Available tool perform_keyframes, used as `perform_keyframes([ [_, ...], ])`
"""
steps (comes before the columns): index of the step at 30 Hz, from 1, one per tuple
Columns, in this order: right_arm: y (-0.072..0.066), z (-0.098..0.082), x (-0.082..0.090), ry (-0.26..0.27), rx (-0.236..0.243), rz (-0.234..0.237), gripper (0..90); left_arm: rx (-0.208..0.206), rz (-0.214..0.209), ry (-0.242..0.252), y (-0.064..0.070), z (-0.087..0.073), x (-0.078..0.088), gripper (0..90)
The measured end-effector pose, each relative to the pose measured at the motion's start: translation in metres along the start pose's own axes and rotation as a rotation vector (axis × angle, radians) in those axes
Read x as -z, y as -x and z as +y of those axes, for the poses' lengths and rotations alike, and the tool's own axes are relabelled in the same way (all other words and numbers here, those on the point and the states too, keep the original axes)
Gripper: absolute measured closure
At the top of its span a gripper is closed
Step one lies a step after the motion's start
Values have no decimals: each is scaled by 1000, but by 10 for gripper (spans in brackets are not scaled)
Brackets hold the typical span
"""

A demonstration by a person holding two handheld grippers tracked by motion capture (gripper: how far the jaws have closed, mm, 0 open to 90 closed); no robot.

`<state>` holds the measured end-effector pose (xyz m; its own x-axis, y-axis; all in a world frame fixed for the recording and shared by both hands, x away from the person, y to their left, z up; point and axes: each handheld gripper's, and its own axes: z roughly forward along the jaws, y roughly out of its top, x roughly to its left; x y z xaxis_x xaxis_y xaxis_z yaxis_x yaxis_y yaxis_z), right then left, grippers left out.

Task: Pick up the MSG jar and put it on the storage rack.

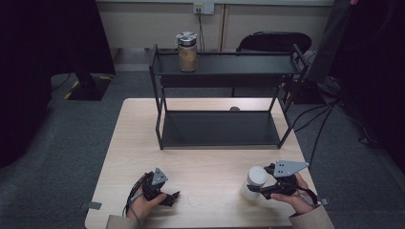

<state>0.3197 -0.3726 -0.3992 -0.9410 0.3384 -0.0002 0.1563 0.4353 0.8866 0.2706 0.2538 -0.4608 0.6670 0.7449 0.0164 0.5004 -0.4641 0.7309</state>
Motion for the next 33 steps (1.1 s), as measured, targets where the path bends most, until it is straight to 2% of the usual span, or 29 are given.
perform_keyframes([
  [15,13,40,4,-11,-3,-5,341,1,1,0,0,0,0,0],
  [24,20,62,6,6,-10,-9,341,1,1,0,0,0,0,0],
  [33,29,93,10,-1,-11,-15,341,9,1,6,1,-1,-1,0],
])
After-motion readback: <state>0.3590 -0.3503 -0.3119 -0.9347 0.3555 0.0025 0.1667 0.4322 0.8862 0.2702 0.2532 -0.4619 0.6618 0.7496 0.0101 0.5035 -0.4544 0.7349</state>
